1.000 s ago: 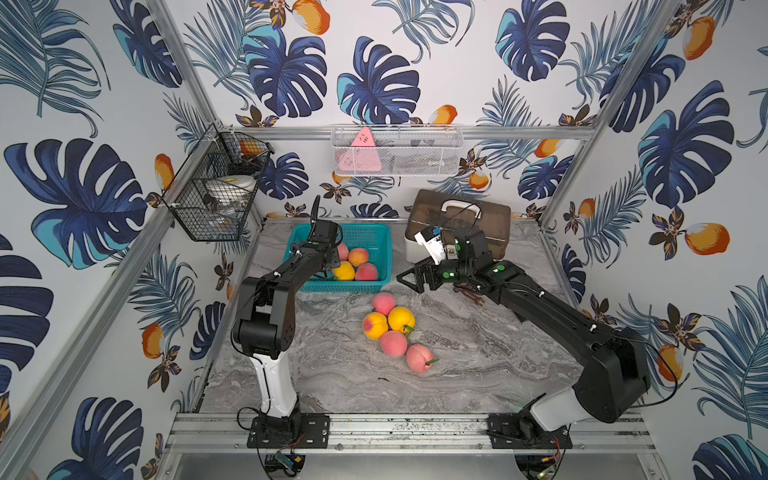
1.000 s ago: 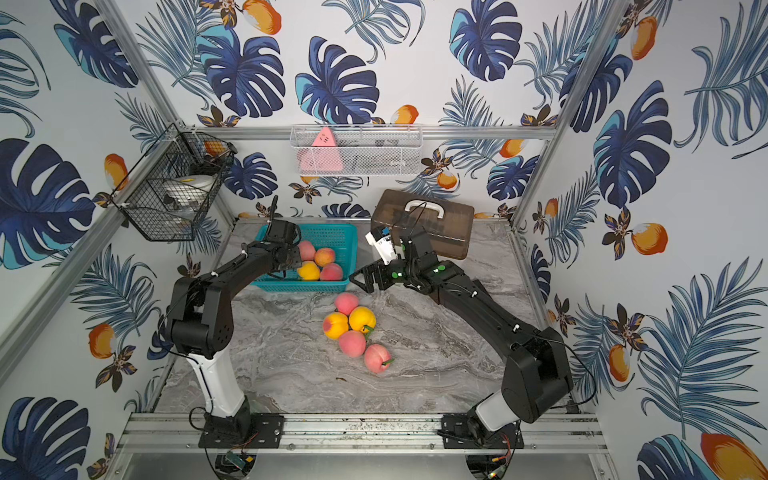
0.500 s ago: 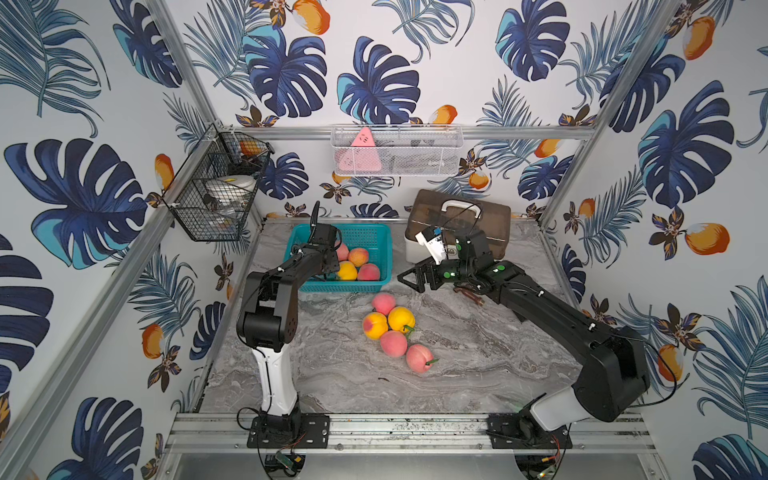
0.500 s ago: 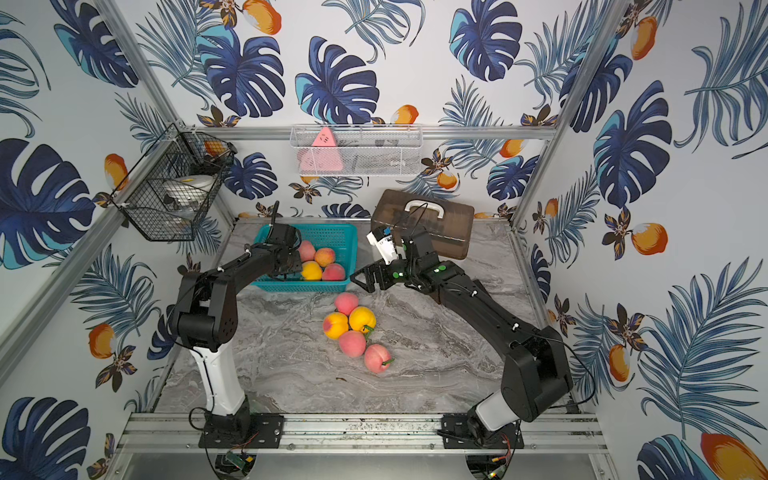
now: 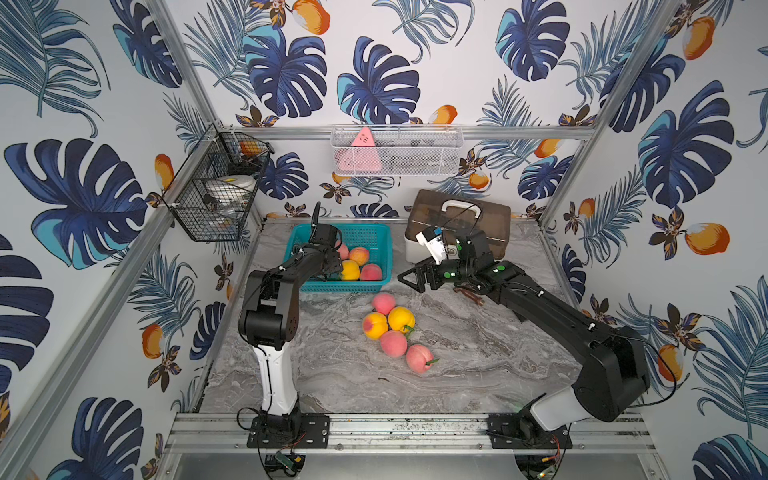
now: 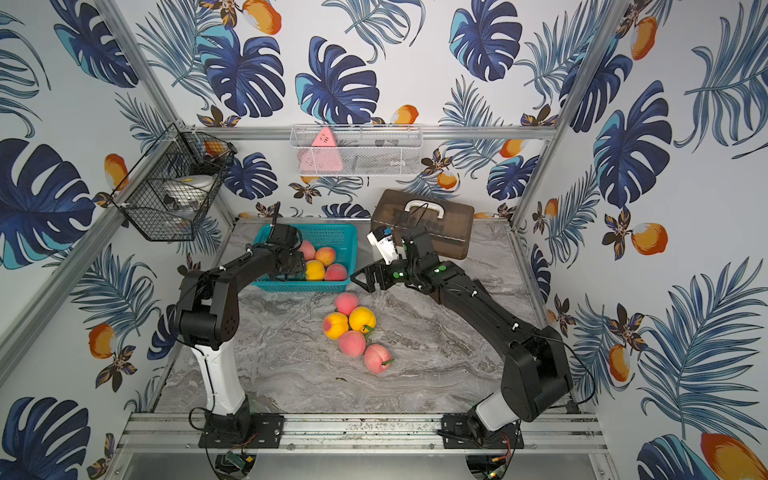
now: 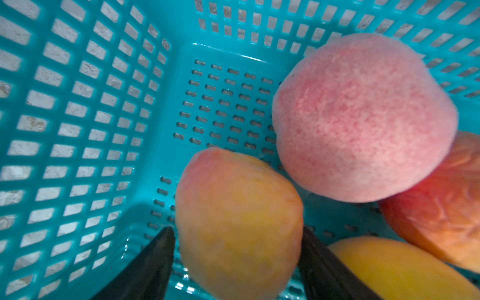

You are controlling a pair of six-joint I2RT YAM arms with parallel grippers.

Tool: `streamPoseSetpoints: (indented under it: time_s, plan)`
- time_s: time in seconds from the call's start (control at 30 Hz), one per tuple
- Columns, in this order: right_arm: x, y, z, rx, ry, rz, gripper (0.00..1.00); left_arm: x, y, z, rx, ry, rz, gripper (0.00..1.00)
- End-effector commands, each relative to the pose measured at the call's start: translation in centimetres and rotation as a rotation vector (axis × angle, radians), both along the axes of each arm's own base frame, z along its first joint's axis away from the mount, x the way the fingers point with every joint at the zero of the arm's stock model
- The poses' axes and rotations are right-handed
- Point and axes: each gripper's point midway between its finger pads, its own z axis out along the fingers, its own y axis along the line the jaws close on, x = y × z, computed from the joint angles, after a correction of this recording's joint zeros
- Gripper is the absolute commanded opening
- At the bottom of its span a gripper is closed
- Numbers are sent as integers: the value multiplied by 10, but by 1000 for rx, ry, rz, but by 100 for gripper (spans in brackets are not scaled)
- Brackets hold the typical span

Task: Put the peaches into the basket
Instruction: Place the peach in the basket.

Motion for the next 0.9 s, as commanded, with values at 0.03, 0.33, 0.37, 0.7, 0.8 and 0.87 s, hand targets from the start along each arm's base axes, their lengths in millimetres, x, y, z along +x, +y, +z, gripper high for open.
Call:
streamPoseSetpoints:
  time_s: [0.03,0.33,0.37,0.7,0.8,0.87]
  plan:
    - [0,-1,8,13,-17,-2,100,1,-1,9,-19,-17,12,81]
    - [-4,-10,14,8,2,-18,100,-5,-5,28,-12,-49,5,81]
    - [-4,-12,18,13,3,-23,100,-6,-7,32,-2,-55,-2,81]
    - [-17,-37,4,-68,34,-113,100,-31,-13,60,-14,-92,-22,80]
    - [-23,-45,-5,-87,64,-144,100,-42,-23,66,-22,-97,-51,80]
    - [-29,-49,-11,-97,90,-161,100,-50,-31,70,-30,-103,-74,81]
